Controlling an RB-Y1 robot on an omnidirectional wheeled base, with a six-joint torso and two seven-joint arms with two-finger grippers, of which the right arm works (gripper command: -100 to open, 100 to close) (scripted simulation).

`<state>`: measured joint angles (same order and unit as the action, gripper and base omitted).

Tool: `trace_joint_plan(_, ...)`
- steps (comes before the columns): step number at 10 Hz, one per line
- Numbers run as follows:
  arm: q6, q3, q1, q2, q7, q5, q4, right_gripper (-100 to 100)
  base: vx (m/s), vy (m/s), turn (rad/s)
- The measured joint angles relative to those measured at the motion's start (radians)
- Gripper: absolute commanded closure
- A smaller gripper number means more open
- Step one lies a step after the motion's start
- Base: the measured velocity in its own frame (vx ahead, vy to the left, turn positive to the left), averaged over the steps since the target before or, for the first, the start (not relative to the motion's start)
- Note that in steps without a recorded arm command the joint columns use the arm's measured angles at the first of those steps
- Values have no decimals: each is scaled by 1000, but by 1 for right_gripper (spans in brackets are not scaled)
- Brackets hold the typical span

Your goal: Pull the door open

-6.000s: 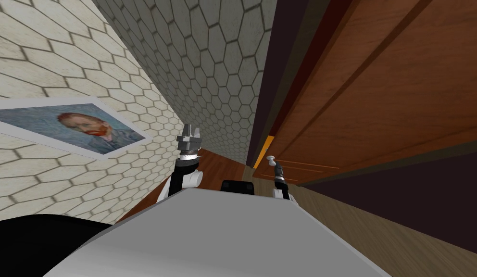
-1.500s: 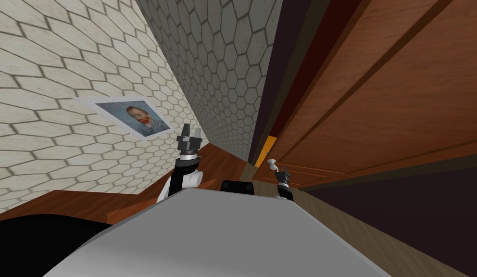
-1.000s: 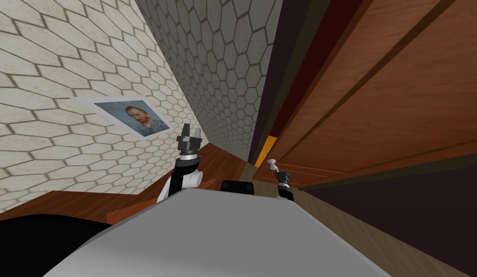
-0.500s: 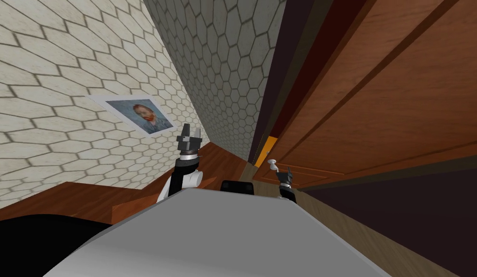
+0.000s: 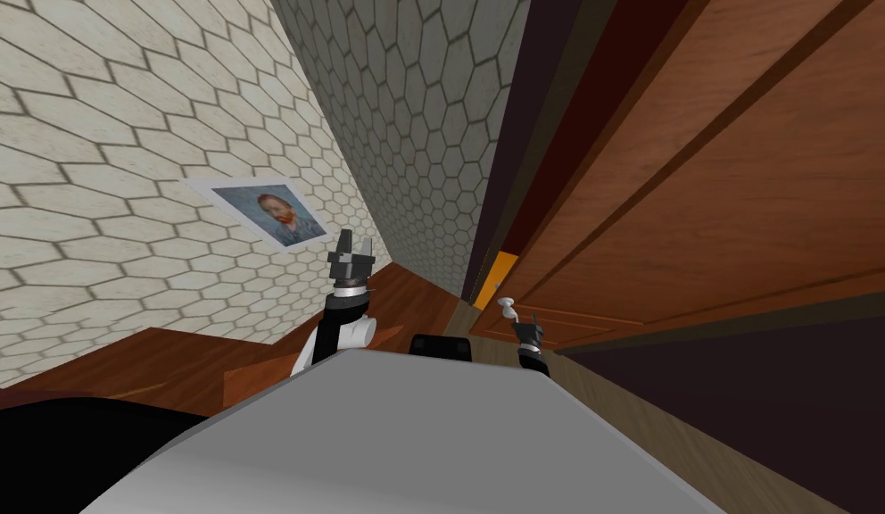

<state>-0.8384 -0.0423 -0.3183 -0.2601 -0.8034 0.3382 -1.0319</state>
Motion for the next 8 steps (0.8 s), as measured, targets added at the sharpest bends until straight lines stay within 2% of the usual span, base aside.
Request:
trace_joint_plan(1, 11, 2, -11, 5, -8, 5, -21, -100, -57, -7, 91)
trace_joint_plan(3, 6, 12, 4, 0, -47, 19, 3, -100, -45, -12, 70)
trace_joint_plan(5, 17, 21, -8, 1, -81, 35, -17, -100, -34, -5, 8)
trace_joint_plan(7, 3, 31, -10, 3, -106, 43, -4, -100, -38, -11, 71)
trace_joint_plan(8, -14, 39, 3, 2, -128, 47, 28, -100, -16, -9, -9)
